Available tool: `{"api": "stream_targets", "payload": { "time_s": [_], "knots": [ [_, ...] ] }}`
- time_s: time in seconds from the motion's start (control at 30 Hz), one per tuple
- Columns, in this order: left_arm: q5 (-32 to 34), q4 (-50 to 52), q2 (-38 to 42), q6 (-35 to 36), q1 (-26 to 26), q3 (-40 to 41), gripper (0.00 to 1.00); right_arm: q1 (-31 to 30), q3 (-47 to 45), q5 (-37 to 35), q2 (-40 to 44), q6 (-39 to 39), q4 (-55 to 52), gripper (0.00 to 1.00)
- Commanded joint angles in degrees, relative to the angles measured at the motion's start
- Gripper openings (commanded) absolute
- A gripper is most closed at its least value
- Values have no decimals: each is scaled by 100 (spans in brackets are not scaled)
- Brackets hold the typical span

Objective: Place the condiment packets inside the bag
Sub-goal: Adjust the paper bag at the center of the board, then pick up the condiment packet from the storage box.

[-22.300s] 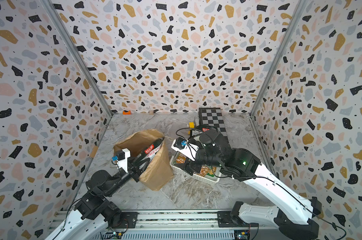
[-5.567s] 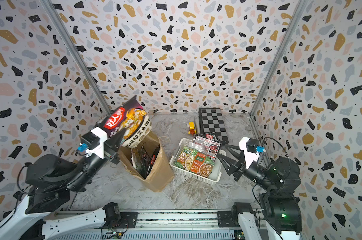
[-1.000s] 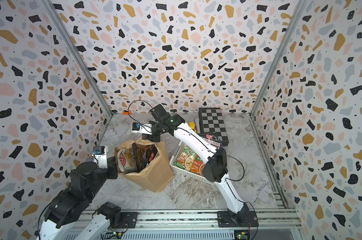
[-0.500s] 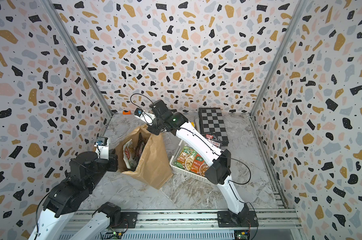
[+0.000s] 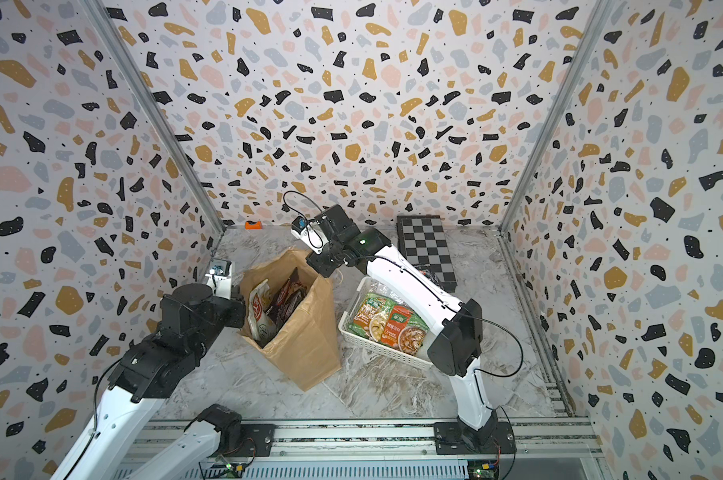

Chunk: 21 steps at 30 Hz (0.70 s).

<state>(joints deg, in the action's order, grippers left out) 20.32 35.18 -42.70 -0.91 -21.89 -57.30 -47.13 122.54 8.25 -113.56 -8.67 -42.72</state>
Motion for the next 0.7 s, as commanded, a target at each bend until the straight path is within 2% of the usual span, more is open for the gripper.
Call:
{"api": "stream_targets", "payload": {
  "time_s": [0.0, 0.07, 0.2, 0.3, 0.4, 0.53, 0.63, 0.67],
  "knots": [
    [-161, -622, 176, -75, 18, -156, 40, 99, -324, 44, 1002, 267, 393, 61],
    [-137, -598, 341, -97, 23, -149, 64, 173, -821, 78, 1516, 442, 704, 70],
    [-233, -423, 713, -44, 23, -291, 98, 344, -2071, -20, 2713, 910, 1378, 82],
    [-418, -192, 938, -91, 18, -528, 100, 429, -3054, -784, 3692, 1133, 1435, 96],
    [-676, 69, 1064, -420, 23, -797, 100, 701, -4182, -1367, 4444, 1192, 1363, 99],
    [-2121, -21, 1136, -985, 18, -905, 100, 1943, -5845, -770, 5033, 2074, 1400, 99],
    [-3347, -408, 1035, -1633, 21, -664, 100, 2674, -6667, -194, 5056, 2377, 1855, 99],
    [-3681, -516, 983, -1810, 18, -567, 100, 2957, -6910, 272, 4906, 2506, 2157, 98]
  ]
}}
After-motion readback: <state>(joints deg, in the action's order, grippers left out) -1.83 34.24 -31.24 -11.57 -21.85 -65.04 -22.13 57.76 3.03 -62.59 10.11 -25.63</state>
